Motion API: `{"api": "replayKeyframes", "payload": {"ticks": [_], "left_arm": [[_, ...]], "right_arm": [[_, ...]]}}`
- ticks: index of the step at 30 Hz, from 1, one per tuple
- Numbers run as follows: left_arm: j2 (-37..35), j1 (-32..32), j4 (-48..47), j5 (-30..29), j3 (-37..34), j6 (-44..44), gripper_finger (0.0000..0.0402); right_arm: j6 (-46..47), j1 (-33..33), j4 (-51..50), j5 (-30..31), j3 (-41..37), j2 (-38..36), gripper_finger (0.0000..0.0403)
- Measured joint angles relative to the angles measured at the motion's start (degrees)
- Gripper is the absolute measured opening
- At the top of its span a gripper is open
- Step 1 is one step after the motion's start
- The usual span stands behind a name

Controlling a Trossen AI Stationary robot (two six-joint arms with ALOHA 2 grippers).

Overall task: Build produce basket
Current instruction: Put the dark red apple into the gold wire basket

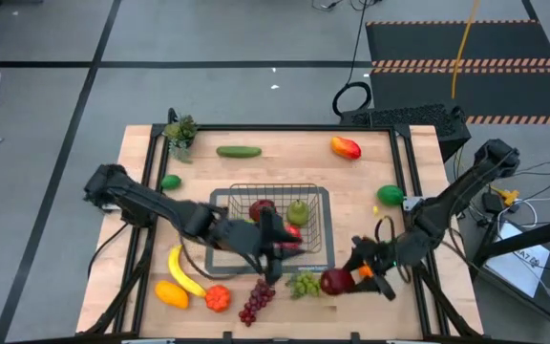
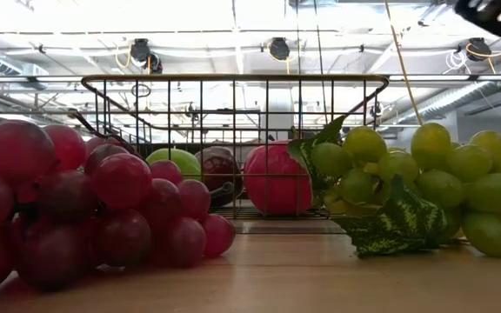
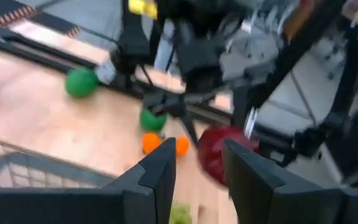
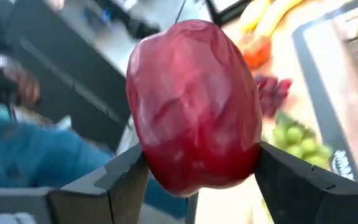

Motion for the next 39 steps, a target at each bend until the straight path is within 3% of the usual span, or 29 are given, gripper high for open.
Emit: {"api": "replayKeyframes", "payload": {"ticks": [5,8,12,18,23,27,34,39], "left_arm": [[-8.6,3.6,-5.7,-2.4,0.0,2.4,0.0134],[-13.3,5.5,-7.9,-5.6,0.0,8.6,0.0147],[-18.5,9.7,-9.4,-5.8,0.0,15.4,0.0183],[-22.3,19.1,-9.4,9.2,0.0,17.2,0.0236],[-22.2,22.7,-8.9,20.9,0.0,20.9,0.0229],[-20.8,23.2,-5.8,22.5,0.0,21.2,0.0202],[-17.5,23.2,1.3,22.4,0.0,14.5,0.0159],[-14.4,23.2,3.0,22.9,-0.1,9.0,0.0148]], "right_arm": [[3.9,-6.5,6.3,2.5,0.0,-1.7,0.0258],[1.2,-10.2,14.3,6.5,0.7,-1.7,0.0258],[-5.9,-14.5,15.7,11.6,4.9,-1.6,0.0258],[-16.6,-19.7,10.8,16.6,13.7,-0.3,0.0258],[-25.8,-22.5,7.2,18.0,21.4,3.5,0.0258],[-31.4,-24.4,3.8,16.8,25.9,7.1,0.0258],[-34.1,-28.4,2.9,5.2,27.7,8.1,0.0258],[-34.5,-30.9,-0.3,-2.2,27.8,6.4,0.0258]]}}
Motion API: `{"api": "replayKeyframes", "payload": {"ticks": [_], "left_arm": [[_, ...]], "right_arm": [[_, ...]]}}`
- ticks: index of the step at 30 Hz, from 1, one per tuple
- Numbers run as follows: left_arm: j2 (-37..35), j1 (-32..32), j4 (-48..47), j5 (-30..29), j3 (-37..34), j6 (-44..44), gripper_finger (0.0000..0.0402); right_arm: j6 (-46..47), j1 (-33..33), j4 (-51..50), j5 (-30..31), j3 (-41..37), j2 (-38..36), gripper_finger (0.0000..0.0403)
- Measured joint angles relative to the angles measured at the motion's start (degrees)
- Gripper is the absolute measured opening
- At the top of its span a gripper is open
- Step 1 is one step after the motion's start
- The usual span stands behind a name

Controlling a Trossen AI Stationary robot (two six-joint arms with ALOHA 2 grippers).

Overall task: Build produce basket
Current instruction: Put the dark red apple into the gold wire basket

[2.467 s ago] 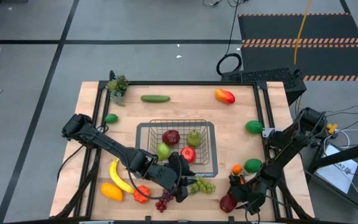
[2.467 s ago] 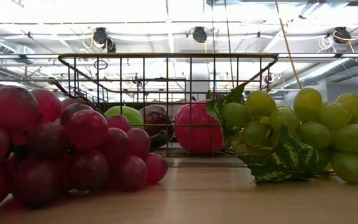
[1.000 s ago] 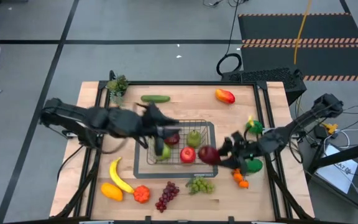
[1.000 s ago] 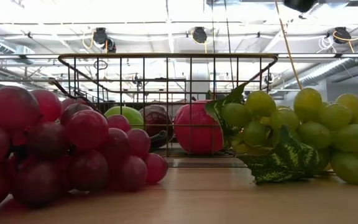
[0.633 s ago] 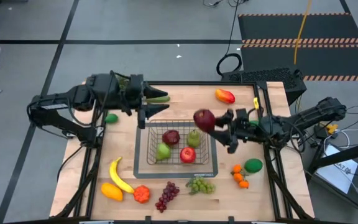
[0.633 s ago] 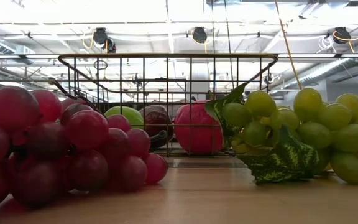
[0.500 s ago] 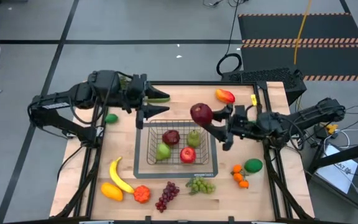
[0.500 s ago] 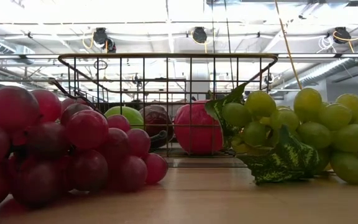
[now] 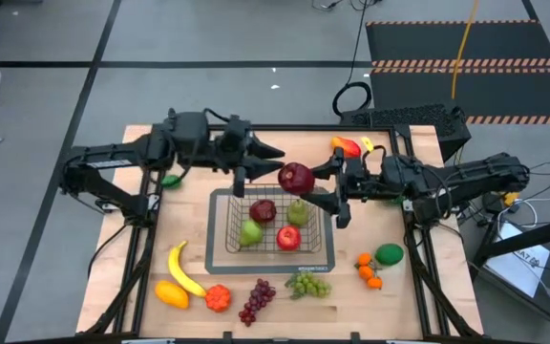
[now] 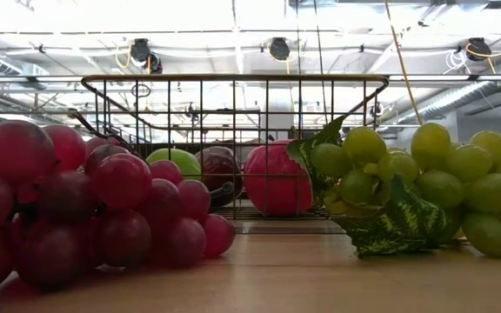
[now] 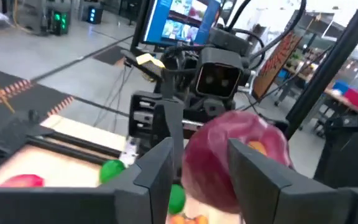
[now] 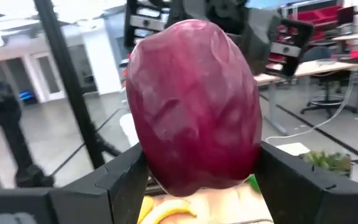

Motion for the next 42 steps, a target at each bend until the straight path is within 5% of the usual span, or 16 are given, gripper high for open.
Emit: {"api": "replayKeyframes", "payload": {"ticks": [29,42], "left_arm": [[3.5,-6.7,11.5,-3.6,0.0,-0.8,0.0147],[5.1,-9.7,13.7,-10.8,0.1,8.9,0.0147]], "right_arm": [[-3.1,-1.0,-7.6,-4.1,0.0,-6.2,0.0258],[-3.0,-0.9,-7.7,-2.4,0.0,-6.1,0.0258]]}}
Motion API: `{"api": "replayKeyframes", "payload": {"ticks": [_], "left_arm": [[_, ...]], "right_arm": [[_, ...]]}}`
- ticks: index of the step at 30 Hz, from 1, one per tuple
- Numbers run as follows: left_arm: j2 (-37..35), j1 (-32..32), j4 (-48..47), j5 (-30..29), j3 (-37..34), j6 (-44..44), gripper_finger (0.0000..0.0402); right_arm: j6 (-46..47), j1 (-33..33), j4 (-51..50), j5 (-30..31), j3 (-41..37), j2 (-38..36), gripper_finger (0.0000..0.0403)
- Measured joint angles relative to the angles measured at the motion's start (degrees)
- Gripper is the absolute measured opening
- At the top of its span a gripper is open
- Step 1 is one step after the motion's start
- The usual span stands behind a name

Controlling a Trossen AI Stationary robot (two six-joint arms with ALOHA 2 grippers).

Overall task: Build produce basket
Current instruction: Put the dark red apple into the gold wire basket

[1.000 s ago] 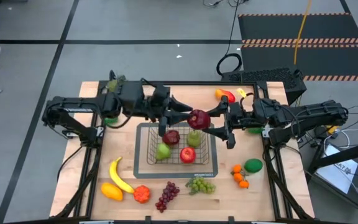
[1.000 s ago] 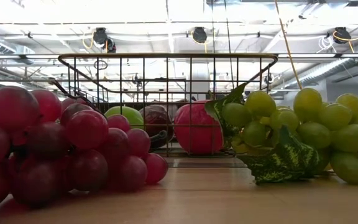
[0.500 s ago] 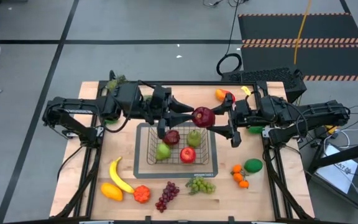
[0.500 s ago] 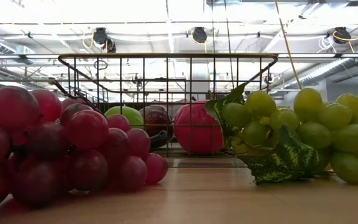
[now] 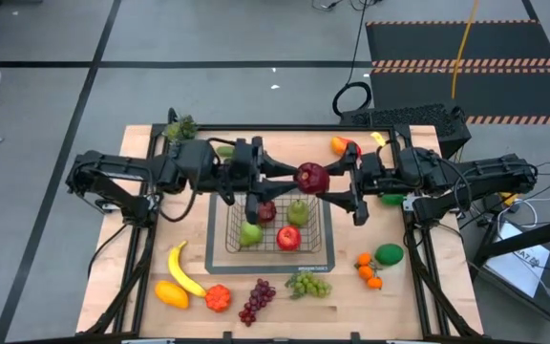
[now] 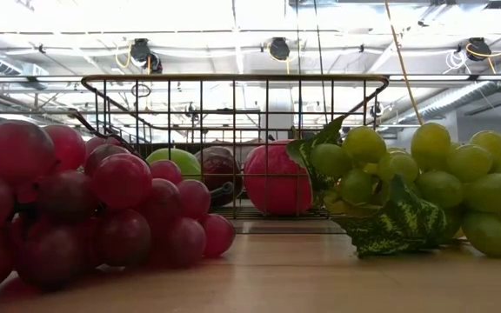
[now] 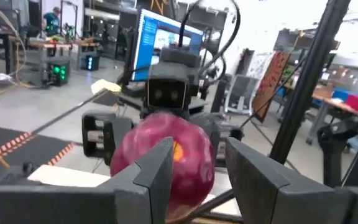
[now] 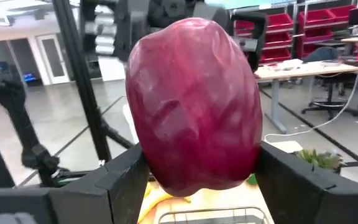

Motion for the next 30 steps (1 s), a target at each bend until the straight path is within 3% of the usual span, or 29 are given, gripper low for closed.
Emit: {"api": "replayKeyframes", "payload": {"ticks": [11,23,30], "left_arm": [[1.6,0.3,1.5,-0.6,0.0,0.5,0.0139],[1.6,0.5,0.5,-1.7,0.0,0.2,0.0014],[1.6,0.8,0.5,-1.6,0.0,-0.5,0.0005]], "right_arm": [[0.0,0.0,-1.5,1.3,-0.1,-0.1,0.0258],[0.0,0.0,-1.9,1.2,0.0,0.0,0.0258],[-0.1,0.0,-2.0,1.2,0.0,0.0,0.0282]]}}
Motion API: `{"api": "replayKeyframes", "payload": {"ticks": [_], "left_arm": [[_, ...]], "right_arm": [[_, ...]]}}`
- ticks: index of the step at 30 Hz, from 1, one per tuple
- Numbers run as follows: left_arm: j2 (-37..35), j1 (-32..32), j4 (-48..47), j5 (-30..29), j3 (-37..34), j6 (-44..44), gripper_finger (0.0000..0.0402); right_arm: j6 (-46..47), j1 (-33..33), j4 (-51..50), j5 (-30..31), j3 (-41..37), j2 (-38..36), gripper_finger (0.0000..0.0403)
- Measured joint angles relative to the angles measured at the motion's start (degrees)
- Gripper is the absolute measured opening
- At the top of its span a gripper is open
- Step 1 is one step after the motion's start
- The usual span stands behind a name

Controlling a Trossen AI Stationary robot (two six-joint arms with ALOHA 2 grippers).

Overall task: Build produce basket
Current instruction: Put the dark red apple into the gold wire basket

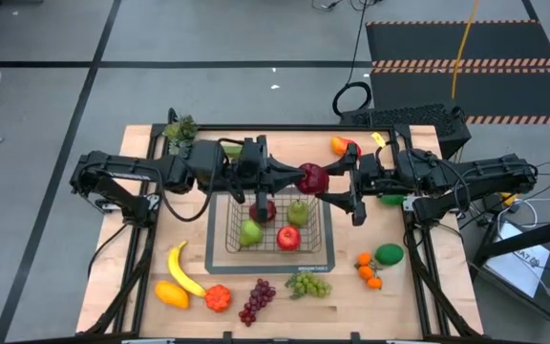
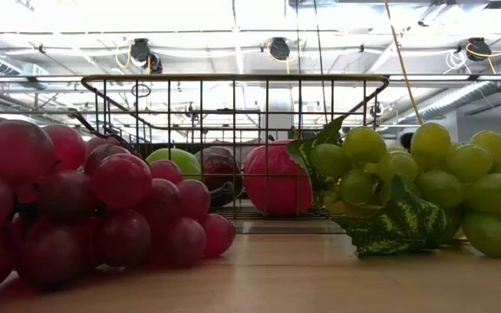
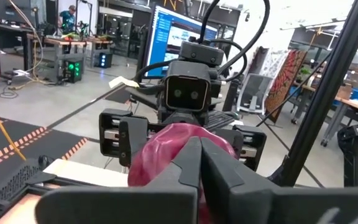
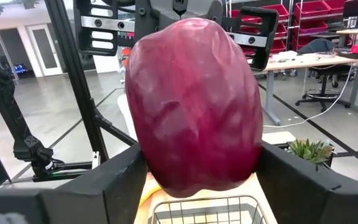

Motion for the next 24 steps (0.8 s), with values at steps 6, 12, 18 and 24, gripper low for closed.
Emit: {"api": "replayKeyframes", "payload": {"ticks": [6,12,18,24], "left_arm": [[-0.2,0.3,-0.4,0.3,-0.2,-2.8,0.0003],[-1.8,0.3,0.9,0.2,-0.2,-4.5,0.0002],[-5.0,1.5,0.6,0.5,-0.1,-11.4,0.0002],[-10.7,4.4,-0.8,3.6,-0.1,-24.4,0.0001]], "right_arm": [[1.2,0.0,0.0,-2.1,0.1,-0.3,0.0347],[5.1,0.1,-3.4,-3.2,0.1,-0.9,0.0374],[8.6,0.2,-9.0,-6.7,0.1,-2.3,0.0375],[11.0,0.9,-11.3,-7.7,0.1,-3.0,0.0375]]}}
